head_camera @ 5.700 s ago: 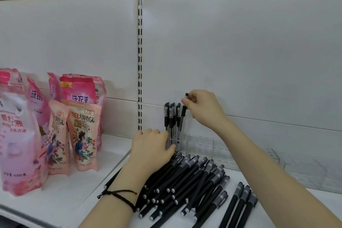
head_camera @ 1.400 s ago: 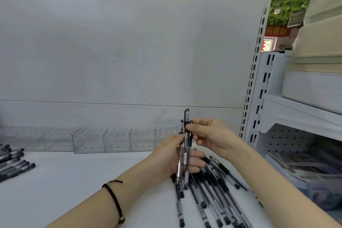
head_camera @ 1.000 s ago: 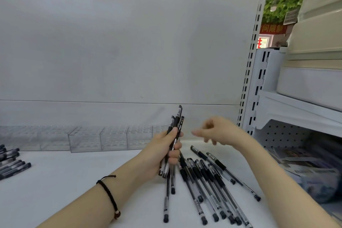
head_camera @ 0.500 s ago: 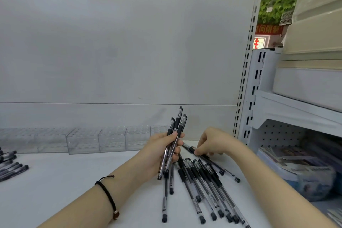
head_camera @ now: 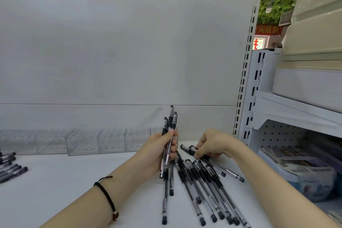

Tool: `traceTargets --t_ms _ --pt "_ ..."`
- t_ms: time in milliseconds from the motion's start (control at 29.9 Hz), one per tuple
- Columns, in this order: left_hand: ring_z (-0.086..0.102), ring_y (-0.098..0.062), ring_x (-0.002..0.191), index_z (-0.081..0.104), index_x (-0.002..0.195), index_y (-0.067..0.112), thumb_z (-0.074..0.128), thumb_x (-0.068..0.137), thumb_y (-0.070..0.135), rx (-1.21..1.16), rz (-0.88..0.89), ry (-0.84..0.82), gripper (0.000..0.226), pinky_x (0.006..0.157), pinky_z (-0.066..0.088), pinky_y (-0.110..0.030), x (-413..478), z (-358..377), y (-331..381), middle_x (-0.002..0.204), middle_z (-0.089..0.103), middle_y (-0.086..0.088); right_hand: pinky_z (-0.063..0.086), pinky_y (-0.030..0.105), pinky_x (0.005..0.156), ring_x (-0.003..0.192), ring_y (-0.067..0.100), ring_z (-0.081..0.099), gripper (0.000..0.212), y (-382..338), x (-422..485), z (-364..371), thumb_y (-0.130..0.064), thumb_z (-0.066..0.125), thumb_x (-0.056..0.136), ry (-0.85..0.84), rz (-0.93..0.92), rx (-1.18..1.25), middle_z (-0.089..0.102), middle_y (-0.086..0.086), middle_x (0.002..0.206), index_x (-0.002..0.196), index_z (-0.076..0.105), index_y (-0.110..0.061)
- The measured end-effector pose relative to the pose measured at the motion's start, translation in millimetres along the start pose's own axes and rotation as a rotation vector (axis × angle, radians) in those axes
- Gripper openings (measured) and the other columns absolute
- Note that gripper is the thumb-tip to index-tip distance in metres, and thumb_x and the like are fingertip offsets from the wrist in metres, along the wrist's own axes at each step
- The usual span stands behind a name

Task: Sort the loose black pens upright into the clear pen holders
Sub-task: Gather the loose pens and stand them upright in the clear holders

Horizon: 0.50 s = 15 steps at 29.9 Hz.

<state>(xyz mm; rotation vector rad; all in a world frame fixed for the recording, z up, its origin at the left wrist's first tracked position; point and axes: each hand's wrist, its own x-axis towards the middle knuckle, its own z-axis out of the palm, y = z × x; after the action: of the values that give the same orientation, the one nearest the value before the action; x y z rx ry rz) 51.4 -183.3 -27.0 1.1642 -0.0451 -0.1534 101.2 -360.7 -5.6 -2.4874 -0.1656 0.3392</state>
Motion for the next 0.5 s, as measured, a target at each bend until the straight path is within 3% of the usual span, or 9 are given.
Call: traceTargets --t_ms 134,234,368,435,502 --pt "0.064 -0.014 0.056 0.057 0.101 0.005 0.048 0.101 0.021 0.029 0.003 -0.002 0.018 0.051 0.053 -0.023 -2 1 -1 0.07 0.067 -0.006 0.035 0.019 0.043 0.052 0.01 0.045 0.015 -6 -9 -7 -0.008 0.078 0.075 0.064 -0.041 0.062 0.055 0.002 0.063 0.087 0.071 -0.004" --pt "0.072 -0.021 0.065 0.055 0.103 0.004 0.046 0.102 0.02 0.009 0.012 0.008 0.018 0.056 0.059 -0.027 -5 2 0 0.079 0.073 -0.013 0.038 0.018 0.043 0.052 0.009 0.048 0.02 -8 -16 -21 -0.007 0.078 0.075 0.171 -0.102 0.336 0.06 0.003 0.066 0.092 0.07 0.0" --pt "0.073 -0.033 0.088 0.052 0.107 0.0 0.044 0.103 0.018 -0.004 -0.011 -0.036 0.02 0.074 0.061 -0.039 -6 6 -1 0.098 0.072 -0.023 0.035 0.015 0.039 0.043 0.006 0.046 0.006 -18 -24 -19 0.0 0.069 0.082 0.017 -0.236 0.866 0.059 0.001 0.054 0.077 0.066 -0.001" --pt "0.07 -0.038 0.095 0.051 0.118 -0.003 0.042 0.103 0.019 0.018 -0.044 -0.098 0.028 0.077 0.06 -0.042 -8 9 -2 0.106 0.07 -0.025 0.038 0.015 0.04 0.044 0.006 0.049 0.011 -25 -23 -7 -0.001 0.066 0.084 -0.05 -0.257 0.945 0.062 0.003 0.057 0.072 0.066 -0.002" --pt "0.072 -0.037 0.089 0.052 0.12 -0.002 0.042 0.103 0.021 0.028 -0.064 -0.141 0.03 0.076 0.06 -0.043 -11 12 -3 0.103 0.071 -0.024 0.039 0.015 0.039 0.046 0.007 0.051 0.012 -31 -20 2 -0.002 0.067 0.084 -0.036 -0.263 0.927 0.064 0.005 0.062 0.072 0.067 -0.004"
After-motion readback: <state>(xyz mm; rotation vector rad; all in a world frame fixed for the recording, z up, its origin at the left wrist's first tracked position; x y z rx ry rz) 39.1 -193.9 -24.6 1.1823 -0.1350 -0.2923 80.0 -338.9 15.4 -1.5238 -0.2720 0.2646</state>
